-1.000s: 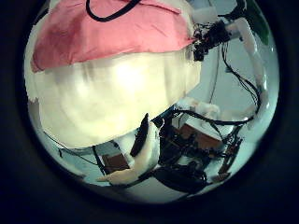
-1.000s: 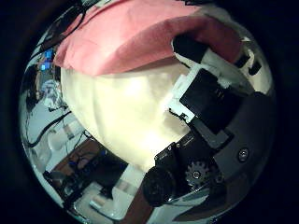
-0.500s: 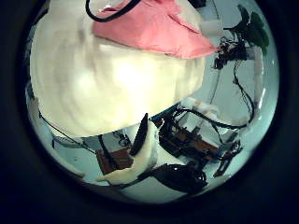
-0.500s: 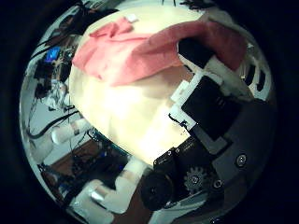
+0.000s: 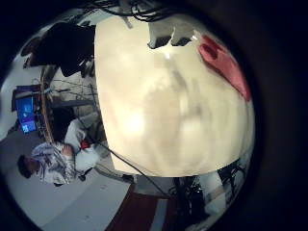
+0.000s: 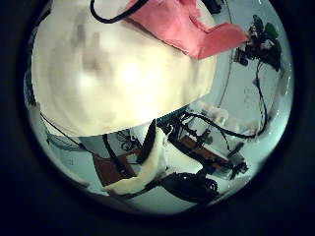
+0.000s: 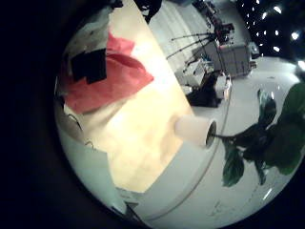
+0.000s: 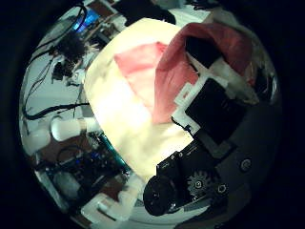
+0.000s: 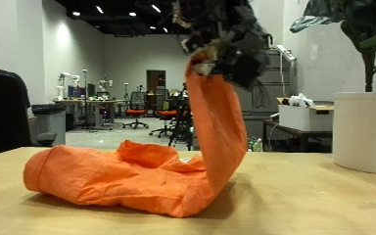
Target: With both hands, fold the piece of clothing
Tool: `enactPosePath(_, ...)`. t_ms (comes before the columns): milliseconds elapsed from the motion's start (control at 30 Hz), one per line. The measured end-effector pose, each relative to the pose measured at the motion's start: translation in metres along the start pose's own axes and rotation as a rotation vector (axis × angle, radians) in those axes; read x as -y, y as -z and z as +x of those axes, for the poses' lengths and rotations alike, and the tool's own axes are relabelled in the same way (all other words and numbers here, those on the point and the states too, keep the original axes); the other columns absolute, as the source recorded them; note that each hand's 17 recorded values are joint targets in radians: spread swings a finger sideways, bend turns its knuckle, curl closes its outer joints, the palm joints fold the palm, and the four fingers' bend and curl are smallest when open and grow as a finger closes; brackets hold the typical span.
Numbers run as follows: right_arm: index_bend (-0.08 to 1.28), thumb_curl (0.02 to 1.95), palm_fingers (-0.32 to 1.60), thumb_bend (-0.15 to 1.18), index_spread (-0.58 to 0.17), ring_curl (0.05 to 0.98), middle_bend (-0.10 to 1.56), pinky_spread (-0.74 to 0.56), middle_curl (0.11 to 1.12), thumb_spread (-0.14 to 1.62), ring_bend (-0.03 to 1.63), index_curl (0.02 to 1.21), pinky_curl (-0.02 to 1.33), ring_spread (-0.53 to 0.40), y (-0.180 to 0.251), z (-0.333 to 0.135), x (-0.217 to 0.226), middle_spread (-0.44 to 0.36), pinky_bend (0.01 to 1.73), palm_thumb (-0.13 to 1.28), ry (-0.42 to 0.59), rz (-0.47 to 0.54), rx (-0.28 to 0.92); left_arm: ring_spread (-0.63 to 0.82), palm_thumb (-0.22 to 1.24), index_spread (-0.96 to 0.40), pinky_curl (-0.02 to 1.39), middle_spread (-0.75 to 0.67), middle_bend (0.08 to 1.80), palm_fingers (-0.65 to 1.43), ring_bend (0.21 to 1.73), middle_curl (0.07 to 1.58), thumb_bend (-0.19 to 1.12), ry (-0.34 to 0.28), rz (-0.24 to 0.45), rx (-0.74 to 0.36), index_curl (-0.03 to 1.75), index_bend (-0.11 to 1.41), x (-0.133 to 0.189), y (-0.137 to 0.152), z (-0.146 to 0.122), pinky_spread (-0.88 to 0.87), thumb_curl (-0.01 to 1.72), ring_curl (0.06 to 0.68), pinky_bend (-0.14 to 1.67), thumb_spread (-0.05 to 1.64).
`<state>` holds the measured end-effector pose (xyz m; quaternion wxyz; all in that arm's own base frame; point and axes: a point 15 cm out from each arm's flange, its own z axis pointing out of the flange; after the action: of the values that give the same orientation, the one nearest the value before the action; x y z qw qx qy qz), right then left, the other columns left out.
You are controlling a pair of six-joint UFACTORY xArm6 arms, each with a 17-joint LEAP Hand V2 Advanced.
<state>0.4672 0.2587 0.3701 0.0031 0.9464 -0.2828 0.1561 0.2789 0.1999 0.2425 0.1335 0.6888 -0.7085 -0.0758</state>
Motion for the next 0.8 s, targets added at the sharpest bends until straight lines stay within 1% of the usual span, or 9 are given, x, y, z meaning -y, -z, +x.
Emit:
enactPosePath(133,0.94,0.87,1.05,0.08,-0.284,0.754,1.24,-0.30,0.90,1.10,1.32,1.02,0.85,-0.230,0.016,-0.024,0.051,-0.146,1.15,1.16,0.068,0.062,-0.008,0.58,0.25,0.14,0.32,0.39,0.18,-0.05,0.42,0.27,-0.02,0.029,0.012,-0.019,0.23,0.14,-0.011,-0.001,-0.011,0.53,0.27,0.222,0.32,1.18)
enactPosePath(233,0.94,0.89,1.05,0.08,-0.283,0.758,1.23,-0.30,0.90,1.12,1.31,1.02,0.86,-0.230,-0.004,-0.050,0.083,-0.146,1.14,1.15,0.130,0.064,0.012,0.58,0.26,0.14,0.32,0.39,0.18,-0.05,0.42,0.27,-0.02,0.034,0.009,-0.027,0.23,0.14,-0.014,-0.004,-0.011,0.53,0.27,0.222,0.32,1.19)
enactPosePath(367,0.93,0.91,1.05,0.08,-0.284,0.764,1.23,-0.30,0.90,1.14,1.31,1.03,0.88,-0.231,-0.027,-0.090,0.122,-0.146,1.14,1.14,0.176,0.112,0.051,0.58,0.26,0.14,0.32,0.39,0.18,-0.05,0.42,0.27,-0.02,0.062,0.025,-0.046,0.23,0.15,-0.031,-0.006,-0.024,0.53,0.26,0.222,0.32,1.19)
enactPosePath(500,0.92,0.92,1.05,0.06,-0.287,0.766,1.22,-0.31,0.90,1.14,1.30,1.03,0.88,-0.231,-0.052,-0.117,0.153,-0.146,1.13,1.13,0.219,0.168,0.063,0.58,0.27,0.14,0.32,0.39,0.18,-0.04,0.42,0.27,-0.01,0.064,0.018,-0.071,0.24,0.15,-0.036,-0.015,-0.018,0.53,0.26,0.223,0.31,1.19)
enactPosePath(600,0.89,0.88,1.04,-0.03,-0.294,0.752,1.19,-0.33,0.89,1.18,1.28,1.03,0.87,-0.235,-0.068,-0.132,0.165,-0.151,1.12,0.97,0.219,0.191,0.101,0.59,0.27,0.14,0.32,0.39,0.18,-0.04,0.42,0.27,-0.01,0.081,0.020,-0.082,0.24,0.15,-0.049,-0.019,-0.020,0.53,0.27,0.223,0.31,1.19)
enactPosePath(700,0.79,0.84,0.94,-0.03,-0.314,0.728,1.12,-0.37,0.86,1.21,1.24,1.01,0.85,-0.248,-0.071,-0.129,0.181,-0.157,1.10,0.89,0.216,0.249,0.093,0.59,0.28,0.15,0.32,0.39,0.19,-0.04,0.42,0.27,-0.02,0.081,0.013,-0.080,0.25,0.15,-0.050,-0.022,-0.020,0.53,0.27,0.223,0.31,1.20)
enactPosePath(733,0.71,0.83,0.87,-0.03,-0.316,0.723,1.08,-0.40,0.84,1.22,1.25,0.99,0.84,-0.255,-0.071,-0.129,0.184,-0.162,1.10,0.86,0.215,0.263,0.091,0.59,0.28,0.15,0.32,0.39,0.19,-0.03,0.42,0.27,-0.02,0.080,0.009,-0.077,0.25,0.15,-0.052,-0.022,-0.020,0.53,0.27,0.223,0.31,1.20)
enactPosePath(767,0.53,0.81,0.74,-0.03,-0.320,0.723,1.07,-0.43,0.84,1.23,1.28,0.95,0.83,-0.261,-0.072,-0.129,0.184,-0.165,1.10,0.84,0.215,0.263,0.092,0.59,0.28,0.15,0.32,0.39,0.19,-0.03,0.42,0.27,-0.02,0.080,0.007,-0.076,0.25,0.15,-0.053,-0.022,-0.020,0.53,0.27,0.223,0.31,1.20)
enactPosePath(800,0.42,0.80,0.63,-0.03,-0.325,0.727,1.00,-0.46,0.82,1.23,1.32,0.93,0.83,-0.270,-0.074,-0.128,0.181,-0.173,1.13,0.82,0.218,0.251,0.096,0.59,0.28,0.15,0.32,0.39,0.19,-0.03,0.42,0.27,-0.02,0.080,0.005,-0.077,0.25,0.15,-0.055,-0.023,-0.019,0.53,0.27,0.223,0.31,1.20)
